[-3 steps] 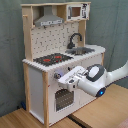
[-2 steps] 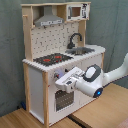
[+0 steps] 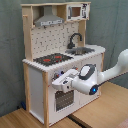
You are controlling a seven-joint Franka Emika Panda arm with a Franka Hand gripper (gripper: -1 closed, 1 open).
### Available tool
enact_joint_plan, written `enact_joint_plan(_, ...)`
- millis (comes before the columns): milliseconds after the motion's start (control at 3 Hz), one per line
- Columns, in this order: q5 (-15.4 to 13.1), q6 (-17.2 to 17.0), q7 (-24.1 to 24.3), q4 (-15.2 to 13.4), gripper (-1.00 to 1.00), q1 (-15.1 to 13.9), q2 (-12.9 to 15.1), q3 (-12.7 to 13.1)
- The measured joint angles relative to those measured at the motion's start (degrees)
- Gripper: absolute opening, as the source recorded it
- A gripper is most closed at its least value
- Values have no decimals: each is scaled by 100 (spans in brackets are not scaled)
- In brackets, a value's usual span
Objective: Play with the kitchen
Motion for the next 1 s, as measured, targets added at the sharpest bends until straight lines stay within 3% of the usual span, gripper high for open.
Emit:
enact_joint_plan(333, 5, 377, 403, 24, 100, -213, 0, 53)
enact_joint_plan(667, 30, 382, 384, 243, 100, -473, 11, 226)
enact_joint_plan(1000, 30, 352, 384, 228, -100, -463, 13, 222)
